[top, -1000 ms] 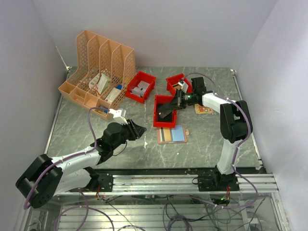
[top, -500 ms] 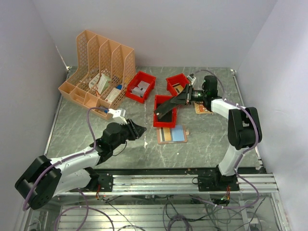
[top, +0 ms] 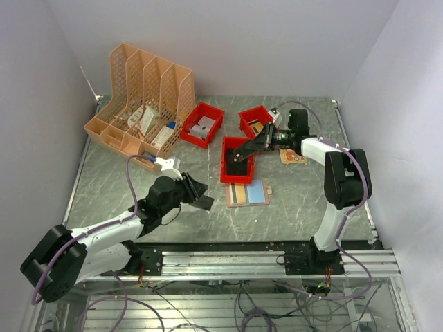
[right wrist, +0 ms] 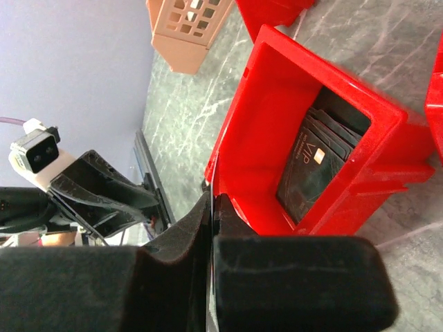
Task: Put the credit cards into the card holder
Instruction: Adjust the credit card.
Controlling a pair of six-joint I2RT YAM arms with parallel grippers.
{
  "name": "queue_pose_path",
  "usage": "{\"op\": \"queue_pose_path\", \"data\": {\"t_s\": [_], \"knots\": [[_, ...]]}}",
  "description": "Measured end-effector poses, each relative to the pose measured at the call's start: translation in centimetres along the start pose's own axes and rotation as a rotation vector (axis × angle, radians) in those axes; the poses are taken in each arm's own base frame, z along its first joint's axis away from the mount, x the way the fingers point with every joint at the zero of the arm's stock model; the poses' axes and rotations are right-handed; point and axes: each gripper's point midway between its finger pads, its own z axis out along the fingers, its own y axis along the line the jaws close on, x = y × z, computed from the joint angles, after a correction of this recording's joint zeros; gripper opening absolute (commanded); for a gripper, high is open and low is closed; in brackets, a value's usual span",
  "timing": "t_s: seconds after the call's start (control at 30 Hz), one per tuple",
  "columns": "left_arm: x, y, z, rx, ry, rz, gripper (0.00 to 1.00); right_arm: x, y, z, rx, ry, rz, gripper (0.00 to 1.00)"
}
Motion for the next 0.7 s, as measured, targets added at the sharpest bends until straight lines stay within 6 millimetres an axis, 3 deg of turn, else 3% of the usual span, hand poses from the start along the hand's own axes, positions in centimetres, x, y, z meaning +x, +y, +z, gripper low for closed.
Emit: {"op": "queue_pose_path", "data": {"t_s": [0.17, 0.5, 0.7], "knots": [[0.3, 1.6, -0.4, -0.09, 0.027, 0.048, 0.42, 0.3, -0.4, 0.0, 0.014, 0.007, -0.009, 0.0], [0.0, 2.4, -1.1, -0.148, 0.046, 0.086, 0.45, 0.4, -0.3, -0.1, 0.011, 0.011, -0.014, 0.0], [-0.3, 1.2, -1.0, -0.098, 0.036, 0.06, 0.5, 0.4, -0.1, -0.1, 0.001, 0.014, -0.011, 0.0]]}}
